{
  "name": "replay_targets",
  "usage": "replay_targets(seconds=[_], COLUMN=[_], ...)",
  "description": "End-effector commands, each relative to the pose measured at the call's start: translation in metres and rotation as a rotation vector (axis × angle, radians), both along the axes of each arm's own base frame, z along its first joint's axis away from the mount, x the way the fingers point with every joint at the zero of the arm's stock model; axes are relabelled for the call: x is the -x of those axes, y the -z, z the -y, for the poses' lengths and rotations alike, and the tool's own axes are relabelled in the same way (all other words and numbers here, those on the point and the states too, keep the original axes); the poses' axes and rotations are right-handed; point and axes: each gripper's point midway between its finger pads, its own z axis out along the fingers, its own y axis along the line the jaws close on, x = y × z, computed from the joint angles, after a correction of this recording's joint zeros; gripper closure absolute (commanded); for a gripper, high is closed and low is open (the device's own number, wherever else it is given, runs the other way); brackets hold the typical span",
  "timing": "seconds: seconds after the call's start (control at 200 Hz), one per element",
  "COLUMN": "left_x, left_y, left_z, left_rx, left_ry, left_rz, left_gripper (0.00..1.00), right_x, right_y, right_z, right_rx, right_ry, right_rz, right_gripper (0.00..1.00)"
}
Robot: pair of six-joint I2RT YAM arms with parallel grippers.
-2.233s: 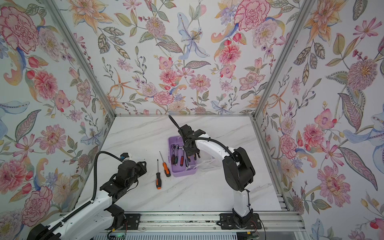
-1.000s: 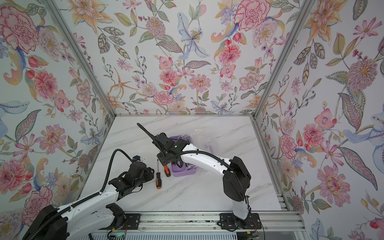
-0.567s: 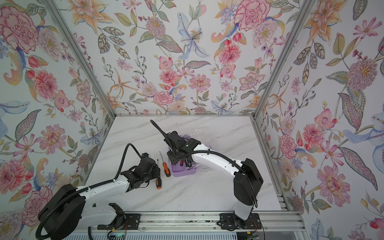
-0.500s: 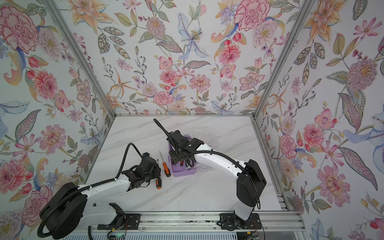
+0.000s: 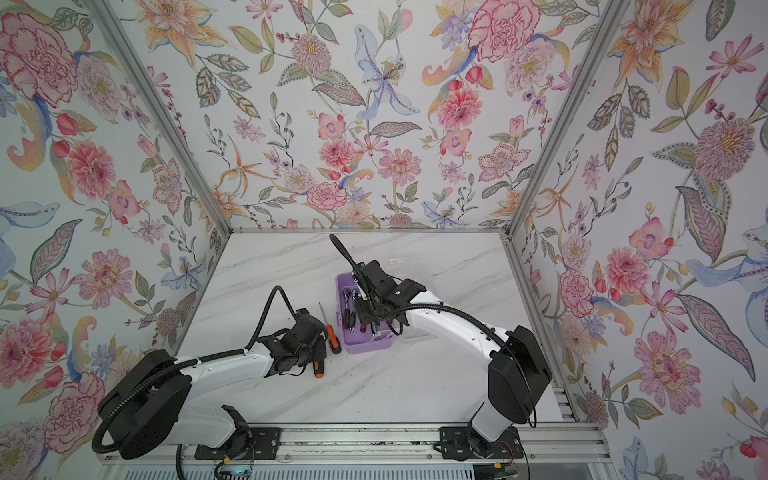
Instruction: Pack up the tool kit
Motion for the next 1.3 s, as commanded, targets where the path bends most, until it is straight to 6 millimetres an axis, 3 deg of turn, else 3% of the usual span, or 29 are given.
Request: replay_targets(seconds=[0.0, 0.26, 0.485, 0.671, 1.101, 1.271, 1.296], left_x=[0.003, 0.004, 0.002, -0.007, -0.036, -0.054, -0.058], left_y=[0.007, 0.014, 0.009, -0.007, -0.071, -0.117, -0.125], left_z=[-0.004, -0.008, -0.013, -0.013, -0.008, 0.014, 0.019], left_rx=[-0.052, -0.096, -0.142, -0.128, -0.041, 0.059, 0.085], left_ry=[-0.005, 0.0, 0.014, 0.015, 0.037, 0.069, 0.076], left_rz=[-0.026, -0.052, -0.045, -0.007, 0.121, 0.213, 0.23], left_gripper=[0.64, 0.71, 0.83, 1.0, 1.0, 1.0, 1.0], right_x=[-0.001, -0.005, -0.011, -0.015, -0.023, -0.034, -0.043], right_y=[-0.012, -0.017, -0.023, -0.026, -0.042, -0.067, -0.073], right_z=[0.002, 0.012, 0.016, 0.016, 0.012, 0.037, 0.051], right_rx=[-0.054, -0.073, -0.107, -0.122, -0.208, -0.258, -0.271], right_ry=[0.01, 0.023, 0.033, 0.033, 0.04, 0.115, 0.158], right_rz=[0.017, 0.027, 0.027, 0.025, 0.004, 0.062, 0.079], right_gripper=[0.49, 0.49, 0.49, 0.49, 0.49, 0.49, 0.49])
